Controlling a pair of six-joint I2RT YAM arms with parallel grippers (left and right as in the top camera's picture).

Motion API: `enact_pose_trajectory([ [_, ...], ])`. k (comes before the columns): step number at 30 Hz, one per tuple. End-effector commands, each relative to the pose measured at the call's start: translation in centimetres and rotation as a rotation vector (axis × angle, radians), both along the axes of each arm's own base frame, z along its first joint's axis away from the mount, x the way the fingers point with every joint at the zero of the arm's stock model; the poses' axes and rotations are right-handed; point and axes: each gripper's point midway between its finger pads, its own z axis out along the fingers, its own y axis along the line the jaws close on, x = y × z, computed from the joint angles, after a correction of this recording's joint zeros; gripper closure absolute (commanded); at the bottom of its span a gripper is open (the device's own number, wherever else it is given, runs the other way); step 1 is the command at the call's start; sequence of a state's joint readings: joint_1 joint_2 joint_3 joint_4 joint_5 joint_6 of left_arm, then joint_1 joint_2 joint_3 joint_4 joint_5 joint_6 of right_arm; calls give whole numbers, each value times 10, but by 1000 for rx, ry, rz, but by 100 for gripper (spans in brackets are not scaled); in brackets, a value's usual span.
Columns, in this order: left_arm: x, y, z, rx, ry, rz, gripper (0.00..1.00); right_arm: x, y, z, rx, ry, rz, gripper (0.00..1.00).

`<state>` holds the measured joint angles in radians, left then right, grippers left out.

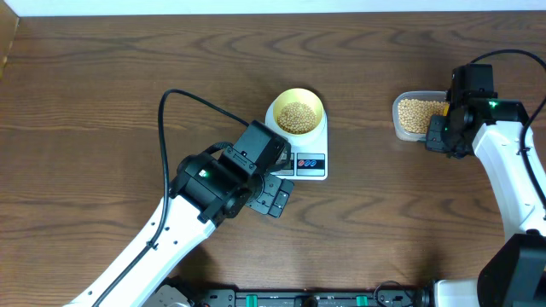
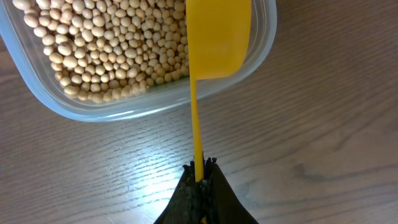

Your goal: Scoop item into bowl and weigh 50g on scale

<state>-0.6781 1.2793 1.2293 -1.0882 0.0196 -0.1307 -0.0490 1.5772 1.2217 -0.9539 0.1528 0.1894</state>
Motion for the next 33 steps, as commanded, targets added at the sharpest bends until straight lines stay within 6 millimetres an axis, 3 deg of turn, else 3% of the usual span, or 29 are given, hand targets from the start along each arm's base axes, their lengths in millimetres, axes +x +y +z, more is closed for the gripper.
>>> enact_pose_trajectory([
  [1,4,-1,9,-7,-30,-3,6,-1,2,4,-4,-15,15,99],
  [16,4,-1,9,-7,-30,-3,6,1,21,-7,104,-26,45,99],
  [27,4,-1,9,-7,-30,-3,6,1,22,-9,144,-32,39,99],
  [33,4,-1,9,-7,-30,-3,6,-1,23,-19,205,-20,25,99],
])
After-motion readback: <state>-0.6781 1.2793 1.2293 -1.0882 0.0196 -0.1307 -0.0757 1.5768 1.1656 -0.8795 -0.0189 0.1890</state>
